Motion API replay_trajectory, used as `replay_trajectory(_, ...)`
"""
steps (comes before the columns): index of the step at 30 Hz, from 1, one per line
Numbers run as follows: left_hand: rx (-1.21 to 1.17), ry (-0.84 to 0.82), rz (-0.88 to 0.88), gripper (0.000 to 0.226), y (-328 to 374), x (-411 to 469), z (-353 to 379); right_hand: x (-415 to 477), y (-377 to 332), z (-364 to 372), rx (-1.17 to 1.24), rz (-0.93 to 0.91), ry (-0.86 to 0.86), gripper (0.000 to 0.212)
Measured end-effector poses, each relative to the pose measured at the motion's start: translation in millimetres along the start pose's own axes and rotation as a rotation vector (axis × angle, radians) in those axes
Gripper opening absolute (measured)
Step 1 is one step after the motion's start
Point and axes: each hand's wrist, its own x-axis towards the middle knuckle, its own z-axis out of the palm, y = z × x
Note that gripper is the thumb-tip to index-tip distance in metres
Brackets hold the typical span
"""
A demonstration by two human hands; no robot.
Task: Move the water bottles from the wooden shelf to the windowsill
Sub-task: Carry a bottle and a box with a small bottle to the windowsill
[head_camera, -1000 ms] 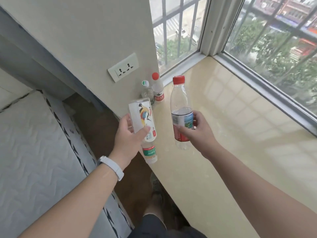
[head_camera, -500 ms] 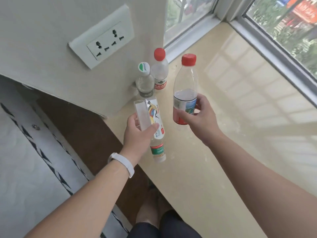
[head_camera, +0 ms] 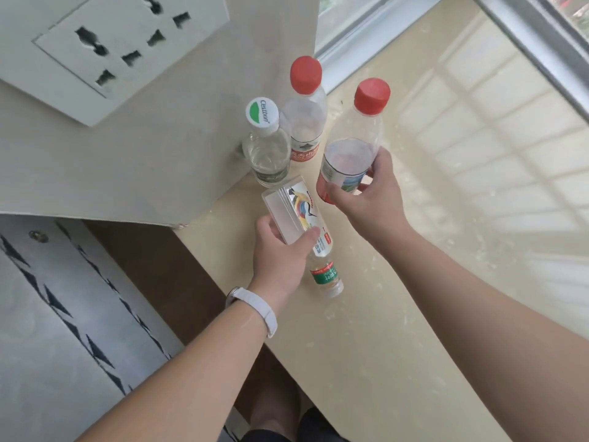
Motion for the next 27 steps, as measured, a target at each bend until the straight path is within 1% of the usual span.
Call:
replay_trajectory(4, -0.024, 0.011, -0.014, 0.057, -8, 7, 3, 8, 8, 5, -0.013, -0.048, -0.001, 0.055)
replay_trajectory(9, -0.02, 0.04, -0.019, 0.058, -15, 12, 4, 15, 16, 12, -0.049, -0.104, -0.031, 0.062)
replay_trajectory(15, -0.03, -0.005, -0.038, 0.068, -18, 13, 6, 15, 23, 15, -0.095, -0.143, -0.042, 0.064)
replay_trajectory(20, -0.051, -0.039, -0.047, 0.063, -19, 13, 3, 17, 26, 17, -0.109, -0.164, -0.051, 0.064)
replay_trajectory(23, -0.1, -0.068, -0.081, 0.061, -18, 14, 3, 18, 26, 17, -0.114, -0.166, -0.048, 0.064)
replay_trajectory(27, -0.15, -0.087, -0.118, 0.055, -18, 16, 0, 18, 28, 17, -0.089, -0.136, -0.052, 0.066)
